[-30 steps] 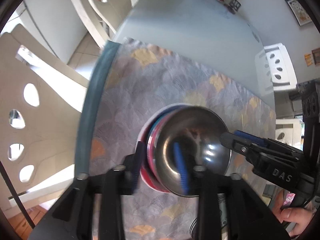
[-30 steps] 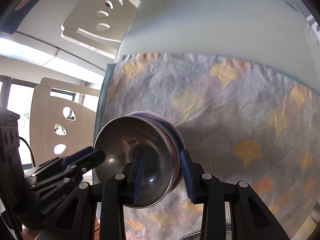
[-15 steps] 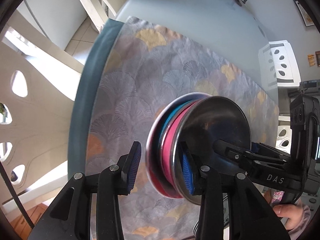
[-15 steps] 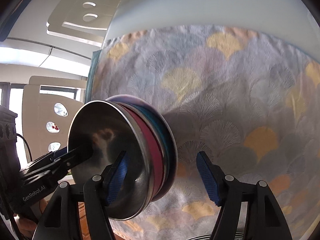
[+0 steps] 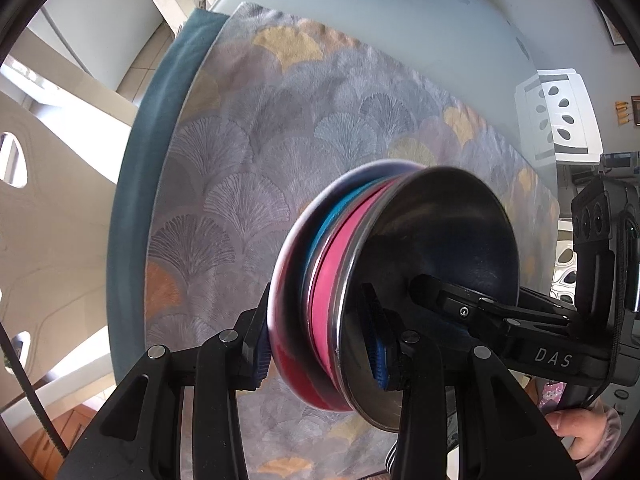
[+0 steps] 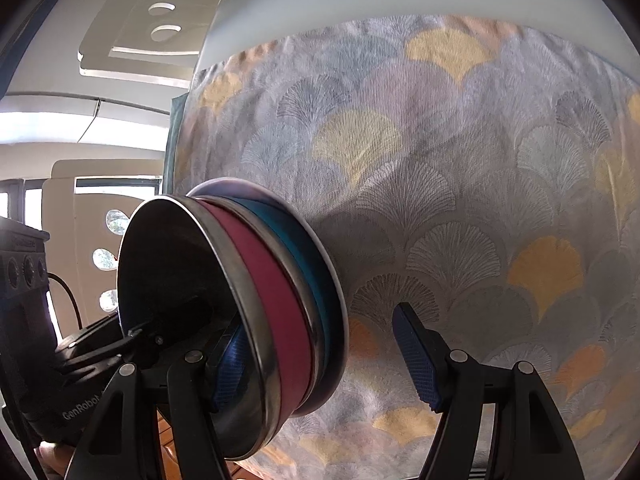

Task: Organize plates and bowls
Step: 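Carry the bowl stack with the left tool over the floral plates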

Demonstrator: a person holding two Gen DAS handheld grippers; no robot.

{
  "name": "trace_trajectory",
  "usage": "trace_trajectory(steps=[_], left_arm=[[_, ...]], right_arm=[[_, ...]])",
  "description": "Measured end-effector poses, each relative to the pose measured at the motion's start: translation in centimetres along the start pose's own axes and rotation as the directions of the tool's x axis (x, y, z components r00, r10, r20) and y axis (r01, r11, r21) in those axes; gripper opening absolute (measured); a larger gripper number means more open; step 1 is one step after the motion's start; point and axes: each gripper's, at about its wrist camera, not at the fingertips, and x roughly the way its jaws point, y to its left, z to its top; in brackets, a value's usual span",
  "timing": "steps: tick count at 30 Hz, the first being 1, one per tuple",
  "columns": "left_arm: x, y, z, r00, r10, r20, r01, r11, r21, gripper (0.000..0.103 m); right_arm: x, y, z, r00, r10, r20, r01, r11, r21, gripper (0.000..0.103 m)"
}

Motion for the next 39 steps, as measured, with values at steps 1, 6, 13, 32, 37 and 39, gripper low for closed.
trace_trajectory(steps=[1,6,13,32,37,39], left_arm=[[0.0,0.0,0.0,1.0,-0.004,0.003,0.004,1.0,-0.002,0.037],[0.1,0.6,-0.1,0.999,-0.042,0.014,0.042,0.999,-0.009,0.037],[0.1,0.3,-0.9,0.997,-0.032,0.067,0.03,0.999,0.03,0.036],[-1.5,-3.5,-3.6,0.991,0.051,0.122,-0.069,0.987,0.145,0.036],[-2.4,-4.6,-4.6,0.989,0.051,0.139,-0.075,0.982,0.174,0.036],[-2.8,-5.2,-5.1,0.988,0.05,0.144,-0.077,0.979,0.187,0.036]], right_arm=[[0.1,0.0,0.0,1.0,0.004,0.0,-0.004,1.0,0.002,0.067],[0.9,0.2,0.2,0.999,0.051,0.001,-0.051,0.999,0.011,0.067],[1.4,-0.8,-0.6,0.983,0.174,0.051,-0.177,0.981,0.074,0.06],[-1.3,-0.2,-2.1,0.99,0.112,0.086,-0.115,0.993,0.035,0.055],[-2.6,-0.2,-3.1,0.989,0.107,0.105,-0.111,0.993,0.037,0.054],[-3.4,-0.4,-3.9,0.988,0.103,0.118,-0.109,0.993,0.045,0.054]])
